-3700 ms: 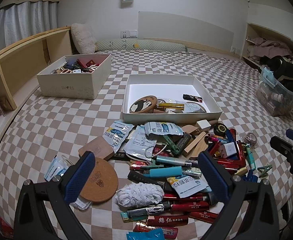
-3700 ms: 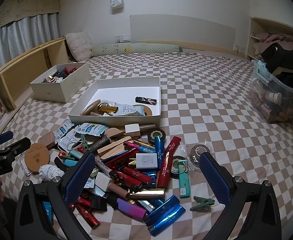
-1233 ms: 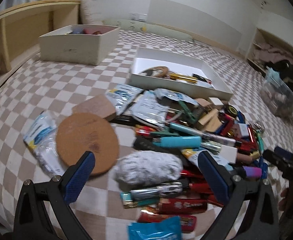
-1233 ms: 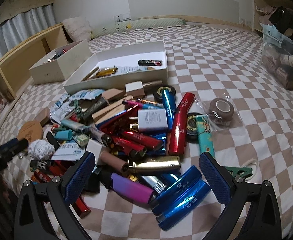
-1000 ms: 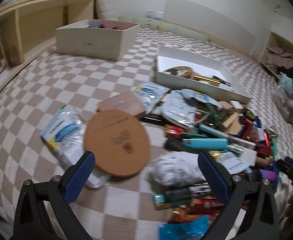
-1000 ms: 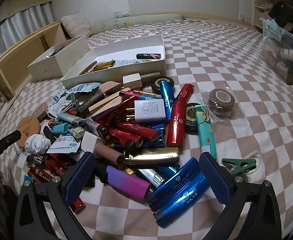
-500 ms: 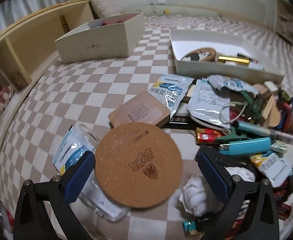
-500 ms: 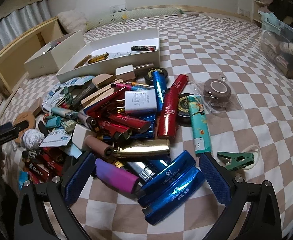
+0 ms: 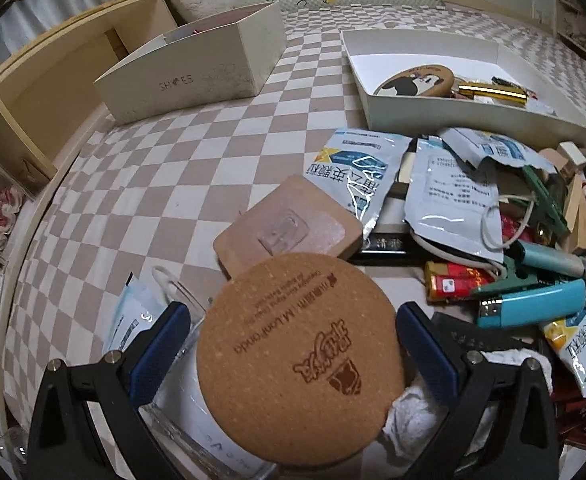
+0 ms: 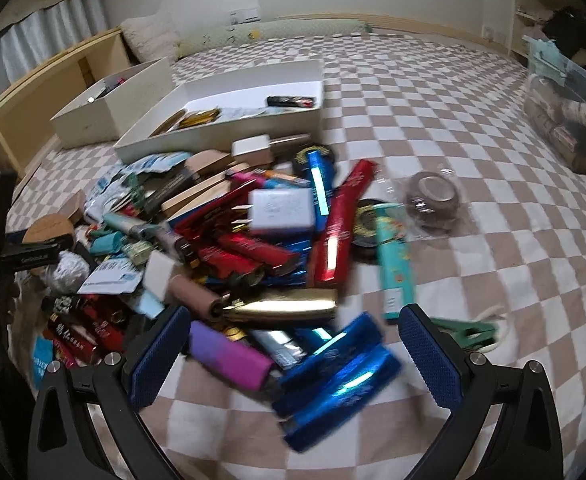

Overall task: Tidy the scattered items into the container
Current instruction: 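Grasp the round cork coaster with the left tool while the right tool grasps the bagged tape roll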

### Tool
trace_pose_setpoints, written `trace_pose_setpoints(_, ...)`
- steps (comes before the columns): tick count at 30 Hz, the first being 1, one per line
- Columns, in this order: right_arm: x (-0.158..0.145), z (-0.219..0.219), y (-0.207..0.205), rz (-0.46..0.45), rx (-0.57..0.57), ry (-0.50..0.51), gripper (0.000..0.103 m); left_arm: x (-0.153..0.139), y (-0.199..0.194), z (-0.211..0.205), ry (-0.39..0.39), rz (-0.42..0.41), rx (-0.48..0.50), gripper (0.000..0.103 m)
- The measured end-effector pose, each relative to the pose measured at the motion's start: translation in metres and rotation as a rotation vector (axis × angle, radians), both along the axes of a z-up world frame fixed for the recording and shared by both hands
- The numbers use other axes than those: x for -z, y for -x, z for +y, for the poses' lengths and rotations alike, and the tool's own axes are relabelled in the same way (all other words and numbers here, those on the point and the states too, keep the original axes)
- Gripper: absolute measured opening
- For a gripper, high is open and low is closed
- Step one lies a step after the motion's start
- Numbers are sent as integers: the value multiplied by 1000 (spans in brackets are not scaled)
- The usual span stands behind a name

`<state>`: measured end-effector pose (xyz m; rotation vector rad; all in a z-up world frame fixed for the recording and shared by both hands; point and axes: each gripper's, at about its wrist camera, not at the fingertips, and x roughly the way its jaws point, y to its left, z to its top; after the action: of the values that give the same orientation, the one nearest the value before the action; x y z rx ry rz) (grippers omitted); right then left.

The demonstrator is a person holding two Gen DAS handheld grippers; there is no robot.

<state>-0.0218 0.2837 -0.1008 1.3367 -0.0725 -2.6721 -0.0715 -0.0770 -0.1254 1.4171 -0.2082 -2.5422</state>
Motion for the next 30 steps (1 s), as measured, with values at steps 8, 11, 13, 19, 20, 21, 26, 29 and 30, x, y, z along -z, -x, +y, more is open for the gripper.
trace_pose_setpoints(8,-11,70,19,-1,170,-22,103,3,-6,-13,-151,29,-8,94)
trace_pose_setpoints(11,-9,89,21,-17,222,-24,103,1,-8,-14,-176,52,-18,84)
trace_pose_setpoints(13,-6,100,20,-33,251,-13,103,-1,-9,-18,-206,68,-27,72)
trace_pose_setpoints(19,5,108,28,-59,270,11,103,-4,-14,-26,-256,88,-40,57)
trace_pose_setpoints(20,6,106,33,-59,263,14,103,-5,-15,-27,-261,91,-41,56)
trace_pose_setpoints(21,7,104,39,-57,259,19,103,-5,-15,-28,-267,94,-42,55)
trace_pose_setpoints(26,10,97,73,-53,261,27,103,-9,-21,-32,-287,98,-37,50)
trace_pose_setpoints(29,16,94,93,-71,260,15,103,-10,-24,-31,-261,106,-27,63)
trace_pose_setpoints(30,19,93,99,-80,257,9,103,-11,-25,-30,-242,112,-27,81)
